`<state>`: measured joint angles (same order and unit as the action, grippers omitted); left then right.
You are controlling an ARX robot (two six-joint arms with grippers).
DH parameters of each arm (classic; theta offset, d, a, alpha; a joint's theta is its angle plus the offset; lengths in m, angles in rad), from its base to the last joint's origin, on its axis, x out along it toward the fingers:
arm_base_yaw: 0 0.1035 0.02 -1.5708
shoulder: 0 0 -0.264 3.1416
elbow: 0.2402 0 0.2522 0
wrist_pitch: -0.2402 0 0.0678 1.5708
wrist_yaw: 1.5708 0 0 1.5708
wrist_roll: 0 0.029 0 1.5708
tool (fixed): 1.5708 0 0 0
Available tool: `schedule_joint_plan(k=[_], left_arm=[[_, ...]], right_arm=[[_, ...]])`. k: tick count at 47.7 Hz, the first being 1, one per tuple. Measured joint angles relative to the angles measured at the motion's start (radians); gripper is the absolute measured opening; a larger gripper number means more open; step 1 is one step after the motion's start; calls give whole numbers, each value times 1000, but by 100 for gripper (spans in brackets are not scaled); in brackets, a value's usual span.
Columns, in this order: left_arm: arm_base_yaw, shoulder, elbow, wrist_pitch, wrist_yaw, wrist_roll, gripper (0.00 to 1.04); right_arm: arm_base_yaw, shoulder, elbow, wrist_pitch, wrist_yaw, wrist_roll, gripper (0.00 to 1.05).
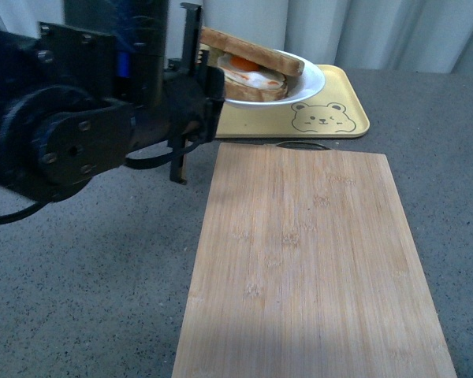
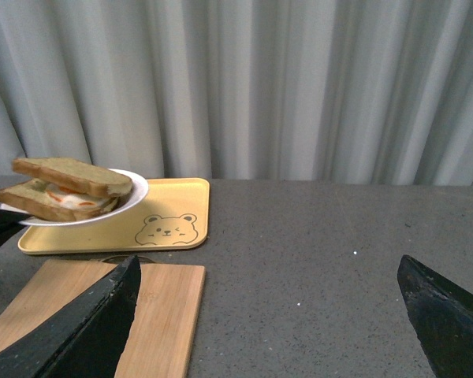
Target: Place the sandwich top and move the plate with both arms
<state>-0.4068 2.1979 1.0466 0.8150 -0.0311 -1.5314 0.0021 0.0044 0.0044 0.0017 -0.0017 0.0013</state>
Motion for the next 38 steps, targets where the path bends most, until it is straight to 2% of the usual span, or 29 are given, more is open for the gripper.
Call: schedule_joint_plan(k=[12,27,32,38], left_arm=[[-40,177,291,-144,-13,4,4],[-48,259,438,-272,-37,31,4],[-46,256,447,-301,-37,45,23],[-41,245,441,-329,-36,64,39]], right_arm=[[0,0,0,0,0,0,95],[0,0,0,0,0,0,95],[0,0,0,0,0,0,95],[0,0,0,0,0,0,95]])
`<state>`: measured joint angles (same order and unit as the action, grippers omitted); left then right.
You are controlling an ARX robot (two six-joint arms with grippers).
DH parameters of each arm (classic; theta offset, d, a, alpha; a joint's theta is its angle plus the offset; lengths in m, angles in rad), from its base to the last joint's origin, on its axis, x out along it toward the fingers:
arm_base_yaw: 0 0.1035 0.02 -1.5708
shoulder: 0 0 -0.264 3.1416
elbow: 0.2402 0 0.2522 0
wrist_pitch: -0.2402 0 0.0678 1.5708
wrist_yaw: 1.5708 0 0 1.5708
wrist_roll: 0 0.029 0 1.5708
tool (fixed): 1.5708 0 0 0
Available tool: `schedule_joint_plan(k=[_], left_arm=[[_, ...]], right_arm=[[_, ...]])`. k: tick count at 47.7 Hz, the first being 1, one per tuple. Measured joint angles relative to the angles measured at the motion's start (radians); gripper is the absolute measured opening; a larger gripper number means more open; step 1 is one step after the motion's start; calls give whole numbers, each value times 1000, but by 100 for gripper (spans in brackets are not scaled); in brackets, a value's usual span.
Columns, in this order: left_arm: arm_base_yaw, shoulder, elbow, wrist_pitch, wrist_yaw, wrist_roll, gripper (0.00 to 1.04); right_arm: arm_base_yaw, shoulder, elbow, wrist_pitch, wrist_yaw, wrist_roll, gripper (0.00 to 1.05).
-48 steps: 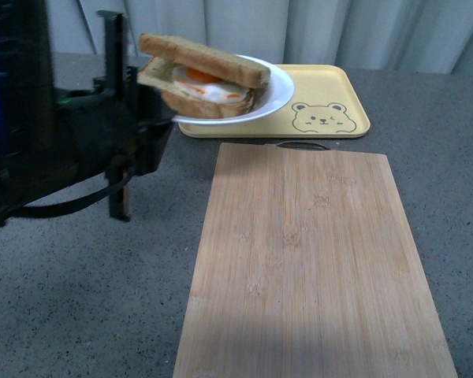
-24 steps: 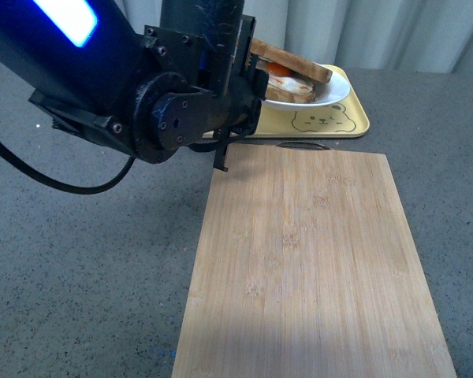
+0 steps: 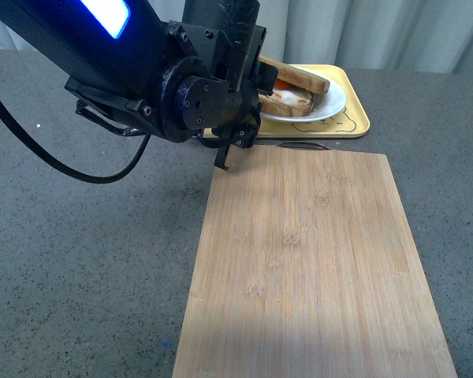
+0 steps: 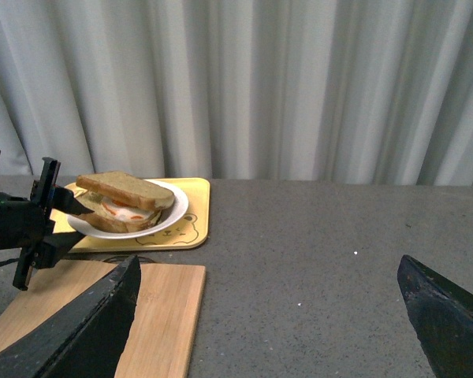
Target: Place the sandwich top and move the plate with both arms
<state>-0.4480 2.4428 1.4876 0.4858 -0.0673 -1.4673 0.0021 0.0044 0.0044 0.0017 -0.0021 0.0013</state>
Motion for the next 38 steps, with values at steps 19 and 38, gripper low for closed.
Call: schedule_joint_plan(k=[19,38], left_arm=[[10,-175,-232,145,-183,370,74],[214,-666,-1042,824,-163,1430,4]], right_arm=[[0,0,0,0,0,0,95],[0,0,0,0,0,0,95]])
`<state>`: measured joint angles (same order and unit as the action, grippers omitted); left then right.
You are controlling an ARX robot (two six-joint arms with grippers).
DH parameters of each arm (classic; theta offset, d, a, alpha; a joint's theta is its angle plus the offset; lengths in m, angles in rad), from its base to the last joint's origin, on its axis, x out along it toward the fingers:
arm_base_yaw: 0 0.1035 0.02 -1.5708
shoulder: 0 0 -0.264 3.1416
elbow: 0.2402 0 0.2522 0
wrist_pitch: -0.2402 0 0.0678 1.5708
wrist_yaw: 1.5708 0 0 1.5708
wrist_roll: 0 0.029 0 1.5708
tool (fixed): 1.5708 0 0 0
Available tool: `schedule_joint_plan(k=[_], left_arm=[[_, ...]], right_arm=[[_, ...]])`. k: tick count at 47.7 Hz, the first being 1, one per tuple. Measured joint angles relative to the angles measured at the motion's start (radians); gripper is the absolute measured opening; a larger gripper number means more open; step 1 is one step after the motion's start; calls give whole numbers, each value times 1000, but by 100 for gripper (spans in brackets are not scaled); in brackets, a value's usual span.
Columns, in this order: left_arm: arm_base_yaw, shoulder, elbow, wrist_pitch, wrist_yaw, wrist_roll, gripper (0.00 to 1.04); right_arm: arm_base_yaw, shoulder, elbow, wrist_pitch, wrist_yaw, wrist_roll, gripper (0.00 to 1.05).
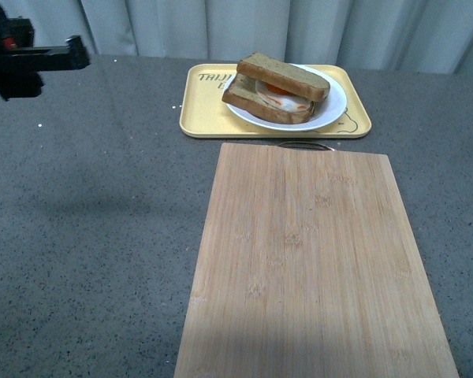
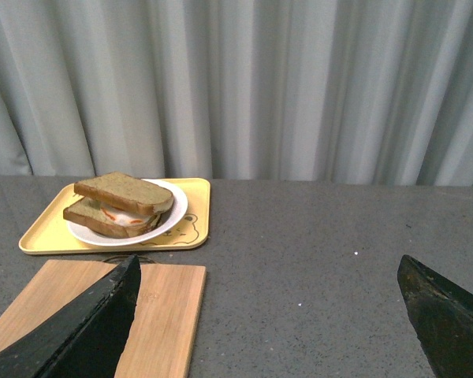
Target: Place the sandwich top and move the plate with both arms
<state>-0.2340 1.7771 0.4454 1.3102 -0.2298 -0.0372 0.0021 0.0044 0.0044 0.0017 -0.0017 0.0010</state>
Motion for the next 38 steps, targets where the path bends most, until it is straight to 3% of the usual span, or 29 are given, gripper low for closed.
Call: schedule_joint_plan(k=[15,35,38], left_arm=[[93,-298,-239,-51,87,19,4],[156,-679,-356,-315,153,26,4],[193,-719,-370,-346,209,26,4]], right_arm=[[0,0,0,0,0,0,95],[0,0,0,0,0,0,95],[0,0,0,0,0,0,95]])
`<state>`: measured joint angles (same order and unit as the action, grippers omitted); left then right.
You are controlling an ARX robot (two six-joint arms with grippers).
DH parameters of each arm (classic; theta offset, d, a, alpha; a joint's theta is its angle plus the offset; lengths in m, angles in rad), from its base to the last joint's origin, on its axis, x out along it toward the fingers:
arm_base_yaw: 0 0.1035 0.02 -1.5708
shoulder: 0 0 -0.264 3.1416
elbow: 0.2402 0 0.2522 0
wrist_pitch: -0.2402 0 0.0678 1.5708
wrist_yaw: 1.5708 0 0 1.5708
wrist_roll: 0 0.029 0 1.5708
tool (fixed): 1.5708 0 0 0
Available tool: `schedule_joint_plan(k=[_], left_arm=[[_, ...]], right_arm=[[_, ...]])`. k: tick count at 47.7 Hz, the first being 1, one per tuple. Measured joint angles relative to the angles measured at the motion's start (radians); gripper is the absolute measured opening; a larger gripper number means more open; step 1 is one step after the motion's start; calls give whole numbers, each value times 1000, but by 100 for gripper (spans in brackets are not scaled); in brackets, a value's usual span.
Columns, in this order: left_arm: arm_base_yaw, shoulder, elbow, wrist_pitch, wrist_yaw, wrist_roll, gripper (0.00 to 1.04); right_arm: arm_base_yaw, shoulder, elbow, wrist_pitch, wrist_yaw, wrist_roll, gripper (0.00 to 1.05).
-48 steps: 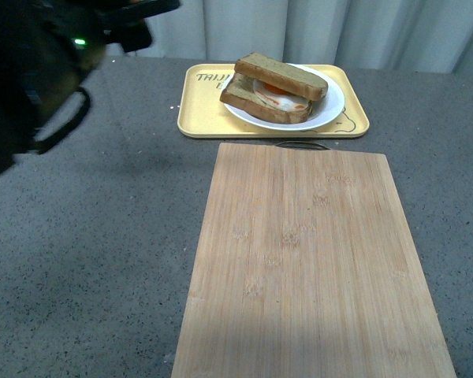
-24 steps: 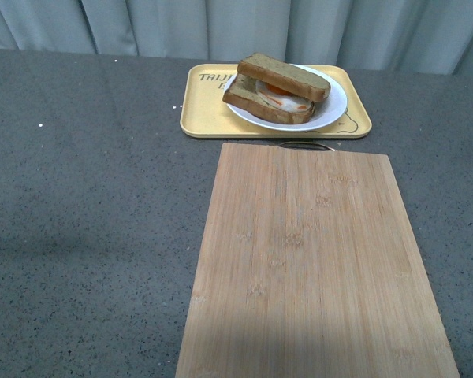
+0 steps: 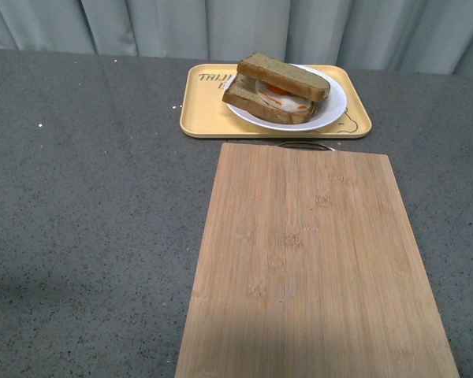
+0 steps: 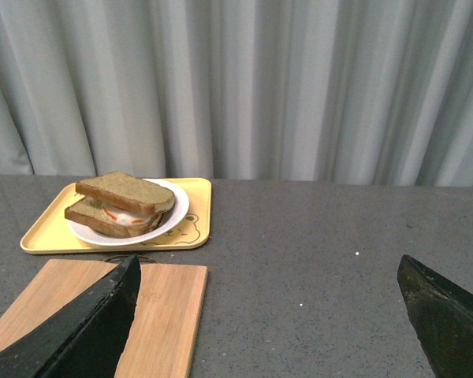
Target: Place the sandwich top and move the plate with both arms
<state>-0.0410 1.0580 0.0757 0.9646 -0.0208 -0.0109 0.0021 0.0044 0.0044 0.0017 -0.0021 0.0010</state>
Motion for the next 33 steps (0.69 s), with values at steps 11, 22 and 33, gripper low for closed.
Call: schedule_joint_plan(k=[11,22,33], left_arm=[[38,-214,-46,-165,21,2,4],[39,-355,-56,-281,21,3,4],[39,-495,-57,-409,21,3,4]], right_arm=[[0,0,0,0,0,0,95],[0,0,0,0,0,0,95],[0,0,0,0,0,0,95]])
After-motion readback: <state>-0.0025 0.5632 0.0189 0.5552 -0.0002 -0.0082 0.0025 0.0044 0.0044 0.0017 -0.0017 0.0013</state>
